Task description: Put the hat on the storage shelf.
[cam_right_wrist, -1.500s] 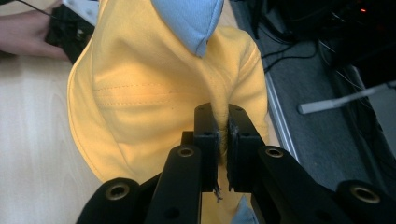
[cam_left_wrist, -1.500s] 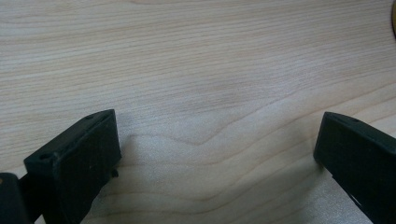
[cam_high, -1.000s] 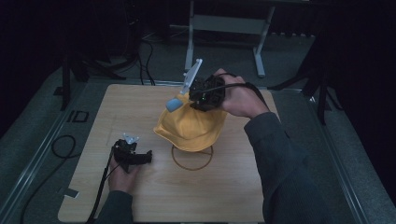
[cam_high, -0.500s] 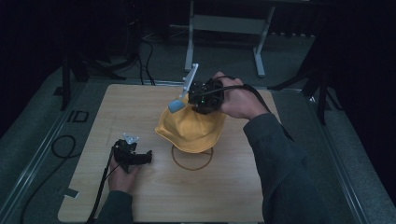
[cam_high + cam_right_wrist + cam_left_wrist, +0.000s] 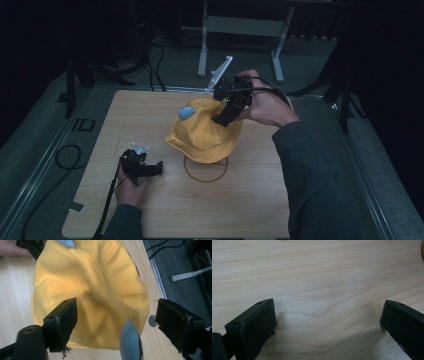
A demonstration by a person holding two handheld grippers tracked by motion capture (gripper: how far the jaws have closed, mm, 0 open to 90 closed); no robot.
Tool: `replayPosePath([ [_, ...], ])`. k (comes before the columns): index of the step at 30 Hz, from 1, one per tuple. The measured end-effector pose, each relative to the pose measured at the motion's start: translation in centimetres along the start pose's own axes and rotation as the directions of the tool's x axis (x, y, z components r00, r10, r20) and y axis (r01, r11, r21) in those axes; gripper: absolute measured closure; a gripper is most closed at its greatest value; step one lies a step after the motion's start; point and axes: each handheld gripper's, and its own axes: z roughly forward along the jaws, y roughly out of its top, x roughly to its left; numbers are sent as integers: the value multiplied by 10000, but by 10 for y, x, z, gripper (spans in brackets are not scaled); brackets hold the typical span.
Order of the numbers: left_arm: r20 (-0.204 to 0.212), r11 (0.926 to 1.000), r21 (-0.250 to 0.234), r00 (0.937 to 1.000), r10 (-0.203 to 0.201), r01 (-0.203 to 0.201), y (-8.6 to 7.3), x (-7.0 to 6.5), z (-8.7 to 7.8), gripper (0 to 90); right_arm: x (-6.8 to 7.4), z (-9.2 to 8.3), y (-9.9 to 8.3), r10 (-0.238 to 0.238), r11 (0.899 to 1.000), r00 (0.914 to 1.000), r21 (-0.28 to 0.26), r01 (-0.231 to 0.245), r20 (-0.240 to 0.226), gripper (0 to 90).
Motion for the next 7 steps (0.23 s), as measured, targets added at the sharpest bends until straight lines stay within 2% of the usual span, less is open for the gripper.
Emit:
replayPosePath([
  [2,-5,10000,-19,10000,-15,15,0,0,0,4,-4,-4,-7,206,9995,9997,-245,-203,127,138],
  [4,-5,10000,-22,10000,-21,21,0,0,0,4,-7,-7,-14,350,9992,9986,-197,-342,393,119],
  [7,-13,10000,-1,10000,11,-11,0,0,0,4,-11,-12,-25,650,9971,9968,-432,-630,461,107],
])
